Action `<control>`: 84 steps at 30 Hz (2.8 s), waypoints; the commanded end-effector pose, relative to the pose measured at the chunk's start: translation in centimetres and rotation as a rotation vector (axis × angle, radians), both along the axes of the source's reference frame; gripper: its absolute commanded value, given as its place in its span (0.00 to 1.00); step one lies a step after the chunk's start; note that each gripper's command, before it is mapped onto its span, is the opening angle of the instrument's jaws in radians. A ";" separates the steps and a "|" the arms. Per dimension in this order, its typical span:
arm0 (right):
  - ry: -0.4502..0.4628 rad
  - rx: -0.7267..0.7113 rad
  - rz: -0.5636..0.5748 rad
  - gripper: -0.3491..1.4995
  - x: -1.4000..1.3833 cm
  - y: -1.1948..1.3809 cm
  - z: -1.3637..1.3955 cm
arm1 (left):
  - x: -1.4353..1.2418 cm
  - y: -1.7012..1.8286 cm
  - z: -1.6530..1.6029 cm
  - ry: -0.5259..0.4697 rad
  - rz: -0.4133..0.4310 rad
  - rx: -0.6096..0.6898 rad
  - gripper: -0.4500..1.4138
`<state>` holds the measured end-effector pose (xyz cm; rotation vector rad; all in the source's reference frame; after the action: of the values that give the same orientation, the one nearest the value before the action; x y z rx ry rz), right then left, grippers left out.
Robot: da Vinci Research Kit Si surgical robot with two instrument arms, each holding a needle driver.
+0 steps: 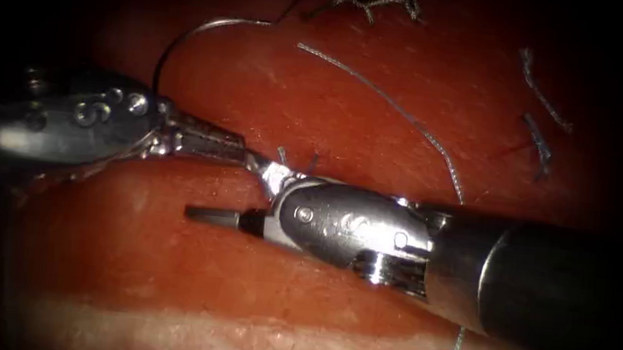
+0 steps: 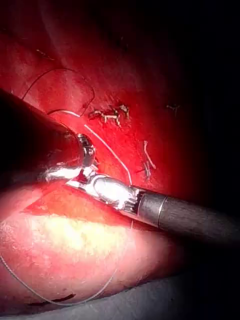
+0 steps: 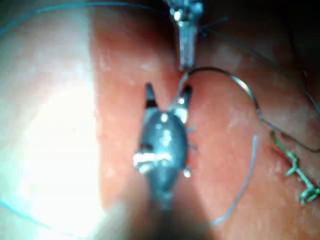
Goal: Wound Closure
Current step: Use the right tool to cut the suture
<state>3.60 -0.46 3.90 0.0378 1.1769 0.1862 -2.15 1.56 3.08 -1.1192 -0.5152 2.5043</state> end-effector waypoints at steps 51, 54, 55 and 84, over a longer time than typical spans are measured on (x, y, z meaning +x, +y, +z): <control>-0.003 0.001 -0.012 0.99 -0.16 0.09 -0.06 | 1.02 0.79 -0.11 0.055 -0.080 -0.064 0.00; 0.024 0.050 0.022 0.99 -0.27 0.17 -0.18 | 1.34 0.98 -0.14 0.089 -0.105 -0.092 0.00; 0.028 0.054 0.023 0.99 -0.31 0.19 -0.23 | 1.41 1.01 -0.14 0.095 -0.114 -0.092 0.00; -0.099 0.047 0.015 0.99 -1.74 0.61 -0.67 | 1.57 0.97 0.93 -0.014 -0.265 0.043 0.90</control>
<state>1.79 0.15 3.18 0.0607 1.0707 0.2238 -0.57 2.45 3.94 -1.1256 -0.4086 2.2407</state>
